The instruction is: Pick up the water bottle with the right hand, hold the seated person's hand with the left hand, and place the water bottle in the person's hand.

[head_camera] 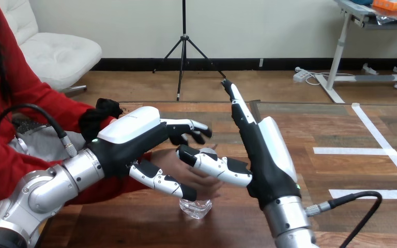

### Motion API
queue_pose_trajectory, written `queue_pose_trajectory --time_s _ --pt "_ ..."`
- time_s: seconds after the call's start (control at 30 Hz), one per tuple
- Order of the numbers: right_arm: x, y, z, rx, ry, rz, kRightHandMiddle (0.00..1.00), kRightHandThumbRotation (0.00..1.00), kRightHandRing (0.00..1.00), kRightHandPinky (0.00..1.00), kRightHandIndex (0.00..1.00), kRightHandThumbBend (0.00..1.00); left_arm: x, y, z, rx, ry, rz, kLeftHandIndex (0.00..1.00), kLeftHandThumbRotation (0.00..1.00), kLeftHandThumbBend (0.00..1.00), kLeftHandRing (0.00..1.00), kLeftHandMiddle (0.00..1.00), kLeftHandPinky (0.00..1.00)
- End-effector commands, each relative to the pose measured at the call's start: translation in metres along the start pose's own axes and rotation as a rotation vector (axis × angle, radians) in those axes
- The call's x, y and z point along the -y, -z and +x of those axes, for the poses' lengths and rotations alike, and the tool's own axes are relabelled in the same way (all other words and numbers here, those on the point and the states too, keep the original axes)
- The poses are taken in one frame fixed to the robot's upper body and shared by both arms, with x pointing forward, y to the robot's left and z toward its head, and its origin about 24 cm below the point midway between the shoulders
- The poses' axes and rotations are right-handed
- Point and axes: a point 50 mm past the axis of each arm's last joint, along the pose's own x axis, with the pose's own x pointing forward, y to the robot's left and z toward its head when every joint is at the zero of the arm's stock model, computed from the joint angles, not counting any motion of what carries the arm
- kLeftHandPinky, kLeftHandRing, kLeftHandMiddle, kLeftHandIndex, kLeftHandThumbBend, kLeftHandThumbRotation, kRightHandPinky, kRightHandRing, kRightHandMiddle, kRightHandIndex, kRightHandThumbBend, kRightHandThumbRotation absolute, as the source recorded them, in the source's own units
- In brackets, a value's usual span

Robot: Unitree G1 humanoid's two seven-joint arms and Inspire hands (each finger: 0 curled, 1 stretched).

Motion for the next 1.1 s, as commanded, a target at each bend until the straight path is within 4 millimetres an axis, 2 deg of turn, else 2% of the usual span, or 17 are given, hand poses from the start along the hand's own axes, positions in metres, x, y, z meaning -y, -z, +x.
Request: queue_pose_trajectory --time_s 0.0,0.47,1.07 --pt "0.014 -0.006 0.003 0.057 0.058 0.0 0.99 0.66 1.0 0.97 1.0 1.0 -0.008 -0.001 0.001 0.018 -0.036 0.024 0.93 0.56 1.0 0.83 0.88 0.76" --pt "0.023 0.006 -0.004 0.03 0.098 0.028 0.94 0.63 0.97 0.94 0.99 1.0 -0.001 0.001 -0.005 0.025 -0.052 0.018 0.99 0.6 1.0 0.94 0.98 0.88" --pt "0.03 0.018 -0.014 -0.017 0.137 0.034 0.94 0.63 0.94 0.9 0.99 1.0 0.008 0.003 -0.012 0.04 -0.073 -0.046 1.0 0.62 1.0 1.0 1.0 0.97"
